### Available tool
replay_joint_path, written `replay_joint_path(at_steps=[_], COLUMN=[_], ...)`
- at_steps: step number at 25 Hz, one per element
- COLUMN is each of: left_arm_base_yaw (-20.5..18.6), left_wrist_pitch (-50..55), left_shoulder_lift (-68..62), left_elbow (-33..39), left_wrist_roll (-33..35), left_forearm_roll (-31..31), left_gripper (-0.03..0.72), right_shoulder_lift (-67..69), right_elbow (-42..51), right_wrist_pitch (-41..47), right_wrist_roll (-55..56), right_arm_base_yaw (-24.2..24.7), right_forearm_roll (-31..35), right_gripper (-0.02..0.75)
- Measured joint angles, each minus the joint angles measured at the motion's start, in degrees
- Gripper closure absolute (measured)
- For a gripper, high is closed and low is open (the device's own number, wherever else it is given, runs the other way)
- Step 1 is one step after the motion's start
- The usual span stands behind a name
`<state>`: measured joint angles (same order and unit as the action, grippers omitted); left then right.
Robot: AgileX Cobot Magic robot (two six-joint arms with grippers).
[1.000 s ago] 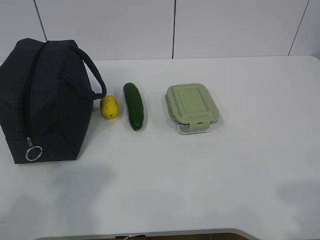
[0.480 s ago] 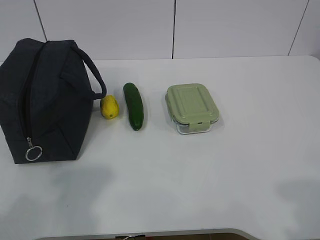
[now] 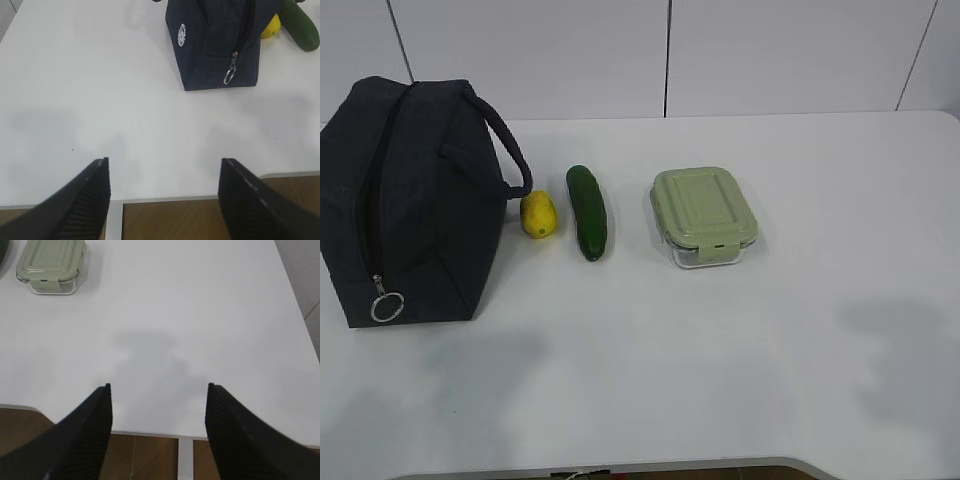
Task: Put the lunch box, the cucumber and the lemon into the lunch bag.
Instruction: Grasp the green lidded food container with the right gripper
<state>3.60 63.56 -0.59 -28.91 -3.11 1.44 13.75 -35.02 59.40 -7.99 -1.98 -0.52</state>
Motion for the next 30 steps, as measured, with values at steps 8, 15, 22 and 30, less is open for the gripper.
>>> replay_joint_path(at_steps=[8,15,22,30], left_arm_base_yaw=[0.0,0.0,0.0,0.0], left_wrist_pitch=[0.0,0.0,0.0,0.0], left_shoulder_lift=[0.0,0.0,0.0,0.0], left_elbow=[0.0,0.0,0.0,0.0], left_wrist_roll=[0.0,0.0,0.0,0.0], left_forearm_roll=[0.22,0.22,0.22,0.22], left_gripper=[0.194,0.194,0.194,0.194], right_shoulder_lift=[15.34,28.14,41.64,55.61], right_elbow=[-3.45,-7.74,-12.76,-21.79], right_wrist_pitch=[-1.66,-1.99,-2.36,1.75], right_wrist_roll=[0.0,0.0,-1.64,-10.14], right_arm_base_yaw=[0.0,0.0,0.0,0.0], right_forearm_roll=[0.0,4.24,15.55,29.18], right_gripper=[0.262,0.262,0.262,0.262])
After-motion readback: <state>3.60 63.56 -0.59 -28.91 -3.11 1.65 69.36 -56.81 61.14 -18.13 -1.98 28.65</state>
